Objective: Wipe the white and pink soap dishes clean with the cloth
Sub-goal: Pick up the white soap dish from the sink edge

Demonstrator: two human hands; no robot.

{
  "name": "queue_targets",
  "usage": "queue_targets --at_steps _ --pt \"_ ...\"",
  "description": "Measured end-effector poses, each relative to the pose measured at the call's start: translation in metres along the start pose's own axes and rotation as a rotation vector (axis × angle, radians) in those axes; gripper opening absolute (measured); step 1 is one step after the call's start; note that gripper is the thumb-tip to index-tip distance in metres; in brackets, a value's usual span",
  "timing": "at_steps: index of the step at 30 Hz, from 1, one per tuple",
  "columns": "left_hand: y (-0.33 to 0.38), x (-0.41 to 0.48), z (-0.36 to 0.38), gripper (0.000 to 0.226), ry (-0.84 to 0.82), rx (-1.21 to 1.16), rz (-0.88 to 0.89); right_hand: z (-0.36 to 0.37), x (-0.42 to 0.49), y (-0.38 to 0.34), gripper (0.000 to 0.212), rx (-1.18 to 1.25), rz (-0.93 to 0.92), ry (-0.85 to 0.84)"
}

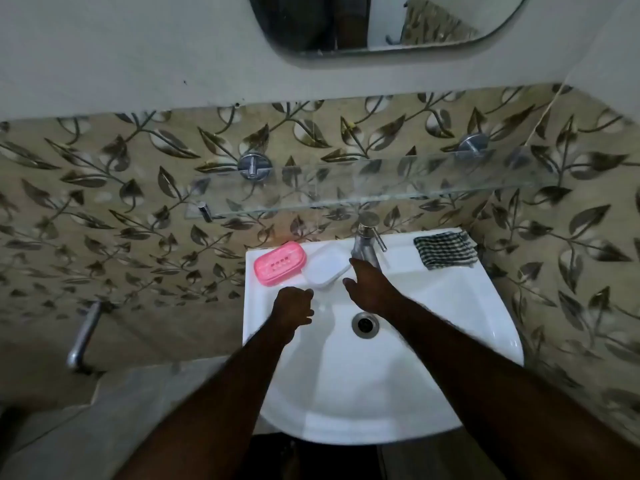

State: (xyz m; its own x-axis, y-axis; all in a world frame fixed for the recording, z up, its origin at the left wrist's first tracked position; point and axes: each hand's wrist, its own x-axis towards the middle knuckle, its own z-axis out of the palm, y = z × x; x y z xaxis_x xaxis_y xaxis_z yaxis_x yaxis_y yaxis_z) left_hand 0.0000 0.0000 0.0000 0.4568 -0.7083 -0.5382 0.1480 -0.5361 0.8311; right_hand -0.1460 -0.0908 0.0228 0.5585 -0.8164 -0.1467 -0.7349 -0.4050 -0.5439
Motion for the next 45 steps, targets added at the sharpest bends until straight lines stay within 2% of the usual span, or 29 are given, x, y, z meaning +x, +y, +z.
queue_targets --at_steps 3,6,10,14,17,25,29,34,37,40,45 --pt "0.000 0.017 -0.001 0.018 -0.008 -0.070 -0.069 -0.002 0.015 -0.007 0.039 -0.018 0.057 -0.008" --pt "-0.003 0.036 0.005 0.026 -0.019 -0.173 -0.098 -0.004 0.037 -0.020 0.041 -0.049 0.166 -0.064" --pt "-0.009 0.052 0.010 0.014 0.047 -0.283 -0.147 0.003 0.056 -0.025 0.046 -0.074 0.237 -0.132" --pt "-0.004 0.061 0.013 0.006 0.079 -0.366 -0.140 0.011 0.064 -0.024 0.037 -0.134 0.225 -0.157" --pt "0.004 0.063 0.015 0.010 0.087 -0.385 -0.096 0.012 0.074 -0.025 0.041 -0.097 0.267 -0.168" --pt "0.014 0.049 0.012 0.010 0.081 -0.326 -0.117 0.002 0.077 -0.024 0.038 -0.102 0.237 -0.146" --pt "0.007 0.036 0.002 0.018 0.059 -0.307 -0.096 -0.006 0.066 -0.021 0.039 -0.095 0.219 -0.106" --pt "-0.010 0.022 -0.013 0.032 -0.001 -0.319 -0.069 -0.007 0.044 -0.010 0.035 0.017 0.195 -0.103" --pt "-0.013 0.013 -0.020 0.036 -0.045 -0.362 -0.062 -0.009 0.029 -0.009 0.034 0.031 0.121 -0.088" --pt "-0.013 0.008 -0.023 0.038 -0.026 -0.399 -0.047 -0.010 0.013 -0.007 0.034 0.096 0.015 -0.017" --pt "-0.013 0.003 -0.020 0.039 0.005 -0.404 -0.010 -0.015 -0.009 -0.006 0.026 0.254 0.029 0.011"
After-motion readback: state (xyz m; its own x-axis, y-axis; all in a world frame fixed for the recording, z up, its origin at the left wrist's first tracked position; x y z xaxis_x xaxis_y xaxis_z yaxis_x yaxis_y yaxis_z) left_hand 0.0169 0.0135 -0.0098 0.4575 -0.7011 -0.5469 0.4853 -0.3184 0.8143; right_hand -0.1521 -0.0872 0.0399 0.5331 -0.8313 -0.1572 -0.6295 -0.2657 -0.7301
